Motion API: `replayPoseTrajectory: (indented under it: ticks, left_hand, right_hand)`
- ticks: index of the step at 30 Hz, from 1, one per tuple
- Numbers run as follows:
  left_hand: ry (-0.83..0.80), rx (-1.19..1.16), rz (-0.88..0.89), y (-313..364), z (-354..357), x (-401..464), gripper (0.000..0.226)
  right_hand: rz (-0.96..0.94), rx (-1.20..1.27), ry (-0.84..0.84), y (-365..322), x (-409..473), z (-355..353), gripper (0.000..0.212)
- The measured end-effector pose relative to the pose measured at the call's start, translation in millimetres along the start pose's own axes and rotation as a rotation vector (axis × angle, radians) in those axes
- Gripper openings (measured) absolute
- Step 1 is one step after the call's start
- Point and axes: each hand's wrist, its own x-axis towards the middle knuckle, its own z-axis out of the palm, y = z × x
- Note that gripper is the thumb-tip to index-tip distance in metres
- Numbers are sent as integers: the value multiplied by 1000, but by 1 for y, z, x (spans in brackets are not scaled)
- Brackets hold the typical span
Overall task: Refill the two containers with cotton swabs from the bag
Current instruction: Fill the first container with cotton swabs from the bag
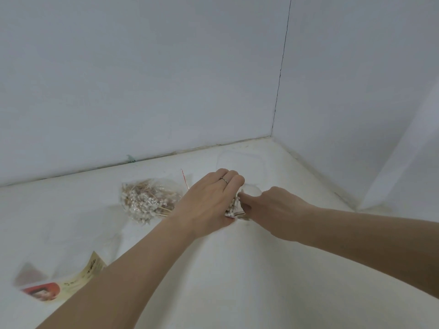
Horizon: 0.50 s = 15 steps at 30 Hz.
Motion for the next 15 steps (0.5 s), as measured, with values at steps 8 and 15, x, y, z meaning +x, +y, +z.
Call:
replayPoseTrajectory:
  ticks: [8, 15]
  left_hand:
    - [-10, -14, -17, 0, 2, 1, 58]
    - [4, -12, -12, 1, 1, 0, 57]
  right_hand:
    - [-11, -55, -2, 2, 7, 3, 43]
    - [-2, -33, -7, 2, 4, -1, 38]
